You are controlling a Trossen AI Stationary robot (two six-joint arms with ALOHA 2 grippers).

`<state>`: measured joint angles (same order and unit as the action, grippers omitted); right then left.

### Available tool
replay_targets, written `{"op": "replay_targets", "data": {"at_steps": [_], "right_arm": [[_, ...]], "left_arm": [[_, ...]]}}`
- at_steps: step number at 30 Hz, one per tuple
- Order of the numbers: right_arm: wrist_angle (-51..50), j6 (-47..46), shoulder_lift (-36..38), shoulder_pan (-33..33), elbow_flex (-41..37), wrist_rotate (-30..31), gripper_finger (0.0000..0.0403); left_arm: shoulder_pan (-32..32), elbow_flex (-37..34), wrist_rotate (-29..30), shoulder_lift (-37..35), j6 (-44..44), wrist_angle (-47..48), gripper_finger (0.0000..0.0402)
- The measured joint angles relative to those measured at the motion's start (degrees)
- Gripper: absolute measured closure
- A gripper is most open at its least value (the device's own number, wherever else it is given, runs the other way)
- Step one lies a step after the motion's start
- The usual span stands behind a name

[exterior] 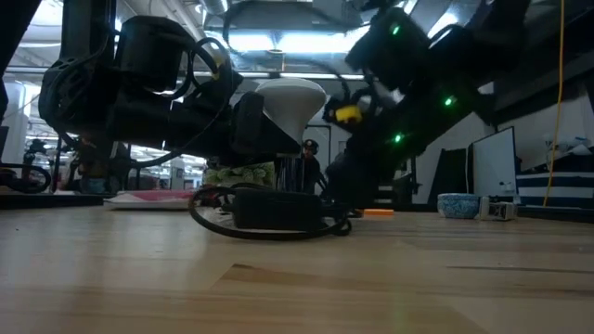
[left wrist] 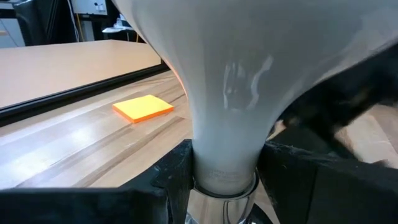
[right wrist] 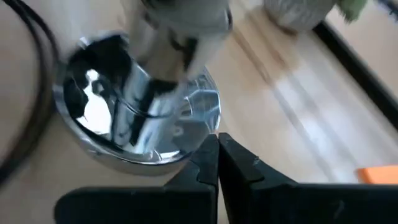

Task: Screw lightbulb
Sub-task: Insert the white lightbulb into the silver lamp

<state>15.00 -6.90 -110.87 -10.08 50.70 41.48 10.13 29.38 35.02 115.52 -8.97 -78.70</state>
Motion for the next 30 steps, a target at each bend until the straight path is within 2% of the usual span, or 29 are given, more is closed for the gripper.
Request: {"op": "replay_targets", "data": {"at_steps": [5,10,12,18,20,26,30], "right_arm": [[-0.1,1.6,3.2,-2.9,0.0,3.1,0.0395],[-0.1,1.6,5.4,-5.6,0.0,0.4,0.0395],[-0.1,1.6,5.9,-6.3,0.0,-3.9,0.0395],[0.9,0.9,6.4,-6.9,0.0,-26.9,0.0395],[1.3,0.9,6.4,-6.8,0.0,-32.0,0.0395],[1.2,-0.1,5.7,-6.8,0.1,-33.3,0.0395],[0.1,-2.0,3.0,-6.3,0.1,-31.2,0.0395]], "left_arm": [[0.0,0.0,0.2,0.0,0.0,0.0,0.0249],[0.0,0.0,0.2,0.0,0.0,0.0,0.0249],[0.0,0.0,0.3,0.0,0.0,0.0,0.0249],[0.0,0.0,0.3,0.0,0.0,0.0,0.0249],[0.0,0.0,0.3,0.0,0.0,0.0,0.0249],[0.0,0.0,0.3,0.0,0.0,0.0,0.0249],[0.0,0.0,0.4,0.1,0.0,0.0,0.0249]]}}
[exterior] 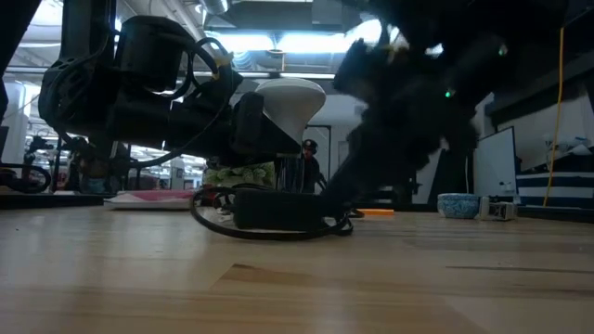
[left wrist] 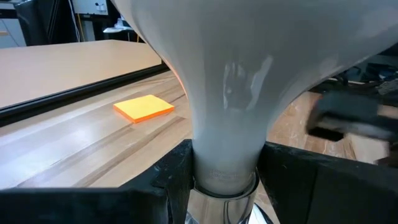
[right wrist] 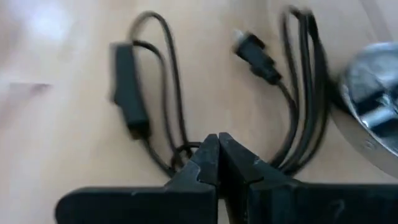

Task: Screw lightbulb
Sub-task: Insert the white lightbulb into the silver lamp

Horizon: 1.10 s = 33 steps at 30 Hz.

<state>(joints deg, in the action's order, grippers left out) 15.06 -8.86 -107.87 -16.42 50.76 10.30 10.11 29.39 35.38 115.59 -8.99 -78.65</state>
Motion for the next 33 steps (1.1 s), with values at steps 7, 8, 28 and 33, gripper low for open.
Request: {"op": "replay_targets", "data": {"at_steps": [7,8,28,33], "right_arm": [[-5.2,-3.2,-0.9,1.9,0.1,11.5,0.0395],[-6.0,-3.2,-0.9,2.1,0.1,13.3,0.0395],[-7.8,-0.1,-1.0,14.2,-0.1,27.0,0.0395],[-7.5,0.7,-1.0,14.6,-0.1,27.9,0.0395]], "left_arm": [[0.0,0.0,0.0,0.0,0.0,0.0,0.0249],[0.0,0.0,0.0,0.0,0.0,0.0,0.0249],[0.0,0.0,0.0,0.0,0.0,0.0,0.0249],[0.0,0.0,0.0,0.0,0.0,0.0,0.0249]]}}
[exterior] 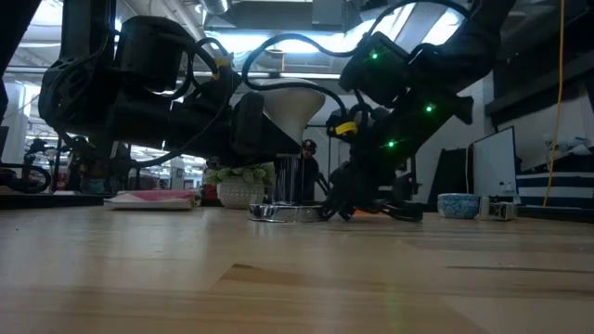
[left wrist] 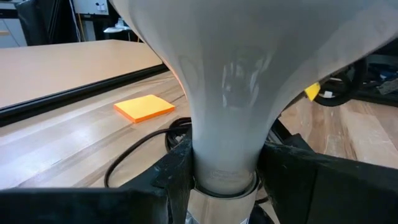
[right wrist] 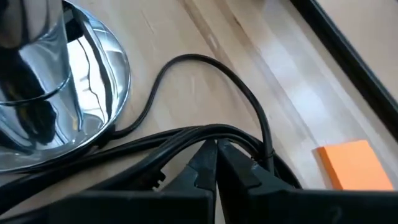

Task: Screw lightbulb
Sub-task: Insert the white lightbulb into the silver lamp

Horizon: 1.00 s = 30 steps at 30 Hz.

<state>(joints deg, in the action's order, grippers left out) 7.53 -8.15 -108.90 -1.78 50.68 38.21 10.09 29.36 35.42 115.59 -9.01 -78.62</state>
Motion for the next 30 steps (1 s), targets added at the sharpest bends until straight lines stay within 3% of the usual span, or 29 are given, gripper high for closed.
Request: {"op": "replay_targets", "data": {"at_steps": [11,23,30], "right_arm": [[3.0,4.0,1.0,-4.6,0.0,3.9,0.0395],[2.7,5.7,10.6,-7.8,0.1,5.5,0.0395],[2.4,5.4,13.2,-8.1,0.1,-2.8,0.0395]], "left_arm": [[0.0,0.0,0.0,0.0,0.0,0.0,0.0249],[0.0,0.0,0.0,0.0,0.0,0.0,0.0249],[0.0,0.0,0.0,0.0,0.0,0.0,0.0249]]}}
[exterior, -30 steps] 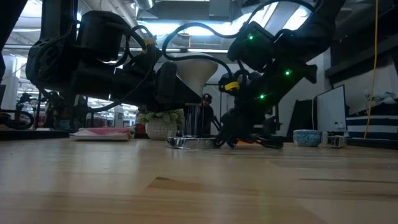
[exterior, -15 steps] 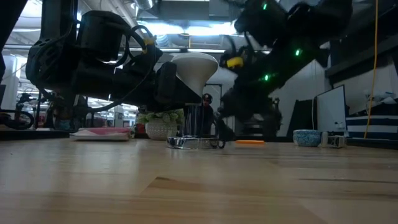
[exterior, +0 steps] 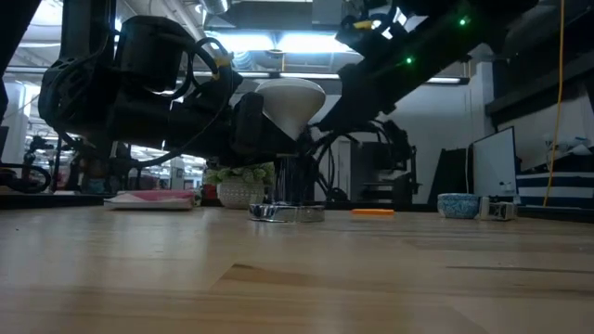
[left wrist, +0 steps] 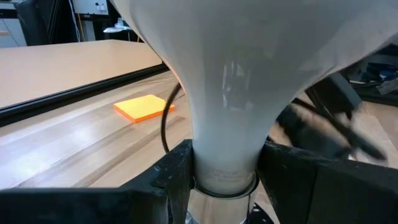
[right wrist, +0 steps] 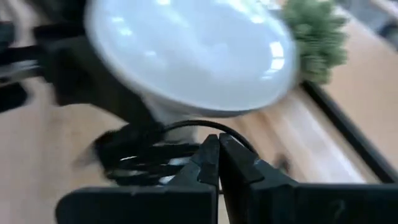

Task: Screw lightbulb
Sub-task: Insert the white lightbulb into the silver lamp

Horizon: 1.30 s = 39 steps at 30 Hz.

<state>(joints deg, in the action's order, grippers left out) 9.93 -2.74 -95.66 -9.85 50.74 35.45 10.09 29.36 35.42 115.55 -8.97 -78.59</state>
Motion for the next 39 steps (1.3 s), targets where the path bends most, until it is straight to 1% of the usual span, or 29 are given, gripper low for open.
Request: {"op": "replay_targets", "data": {"at_steps": [2,4,6,10,12,14,18,20,21,23,25,29,36,39], "right_arm": [[-0.3,0.0,0.0,0.0,0.0,-2.2,0.0395],[-1.6,0.0,0.0,0.0,0.0,-2.7,0.0395],[-3.9,0.0,0.0,0.1,0.0,-2.2,0.0395],[-8.0,-0.3,0.0,0.1,0.0,1.7,0.0395],[-8.7,-1.3,0.0,0.1,0.0,0.4,0.0395],[-8.5,-1.7,0.0,0.1,0.0,-4.3,0.0395],[-8.5,-1.9,0.0,0.1,0.0,-19.0,0.0395],[-8.5,-1.9,0.0,0.0,0.0,-24.9,0.0395],[-8.6,-1.9,0.0,0.0,0.0,-27.2,0.0395],[-8.5,-1.9,0.0,0.0,0.0,-29.8,0.0395],[-8.5,-1.9,0.0,0.1,-0.4,-30.5,0.0395],[-8.3,-1.9,0.0,0.1,-1.8,-30.1,0.0395],[-8.1,-1.9,0.0,0.3,-4.7,-22.1,0.0395],[-6.7,-1.9,0.0,1.5,-6.0,-20.9,0.0395]], "left_arm": [[0.0,0.0,0.0,0.0,0.0,0.0,0.0249],[0.0,0.0,0.0,0.0,0.0,0.0,0.0249],[0.0,0.0,0.0,0.0,0.0,0.0,0.0249],[0.0,0.0,0.0,0.0,0.0,0.0,0.0249],[0.0,0.0,0.0,0.0,0.0,0.0,0.0249],[0.0,0.0,0.0,0.0,0.0,0.0,0.0249],[0.0,0.0,0.0,0.0,0.0,0.0,0.0249],[0.0,0.0,0.0,0.0,0.0,0.0,0.0249],[0.0,0.0,0.0,0.0,0.0,0.0,0.0249],[0.0,0.0,0.0,0.0,0.0,0.0,0.0249],[0.0,0.0,0.0,0.0,0.0,0.0,0.0249],[0.0,0.0,0.0,0.0,0.0,0.0,0.0249],[0.0,0.0,0.0,0.0,0.0,0.0,0.0249],[0.0,0.0,0.0,0.0,0.0,0.0,0.0249]]}}
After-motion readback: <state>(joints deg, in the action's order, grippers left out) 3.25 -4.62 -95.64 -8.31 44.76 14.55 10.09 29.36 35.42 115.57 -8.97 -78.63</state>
